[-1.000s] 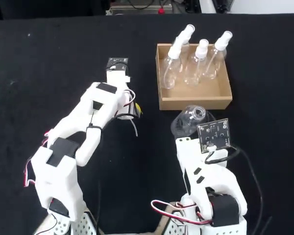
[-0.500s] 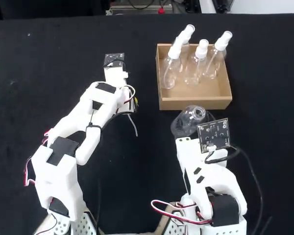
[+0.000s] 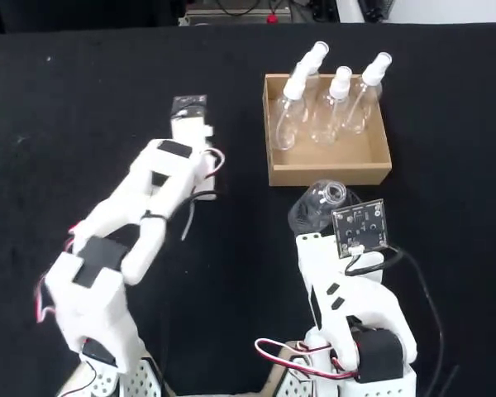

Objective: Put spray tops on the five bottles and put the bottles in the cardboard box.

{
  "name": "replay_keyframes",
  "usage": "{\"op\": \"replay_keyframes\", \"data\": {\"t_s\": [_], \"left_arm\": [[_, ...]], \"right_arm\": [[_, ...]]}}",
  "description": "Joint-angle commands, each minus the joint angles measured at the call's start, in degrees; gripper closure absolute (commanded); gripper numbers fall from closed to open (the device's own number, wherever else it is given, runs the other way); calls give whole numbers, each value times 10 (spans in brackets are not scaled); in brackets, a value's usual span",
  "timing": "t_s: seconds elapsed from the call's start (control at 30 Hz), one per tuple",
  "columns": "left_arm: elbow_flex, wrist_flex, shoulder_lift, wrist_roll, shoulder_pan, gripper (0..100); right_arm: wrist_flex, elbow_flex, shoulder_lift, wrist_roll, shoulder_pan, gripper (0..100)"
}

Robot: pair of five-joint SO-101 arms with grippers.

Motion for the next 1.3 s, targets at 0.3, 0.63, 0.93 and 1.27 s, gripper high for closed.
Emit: {"op": "replay_keyframes", "data": {"t_s": [0.3, 0.63, 0.93, 1.27], "left_arm": [[258, 59, -281, -363, -255, 927], [191, 136, -283, -438, -335, 755], [44, 209, -272, -444, -269, 754], [1, 136, -106, -440, -254, 758]], "right_arm": [[2, 1, -51, 1, 20, 826], [3, 3, -51, 1, 21, 826], [3, 3, -51, 1, 21, 826], [4, 3, -51, 1, 21, 826]]}}
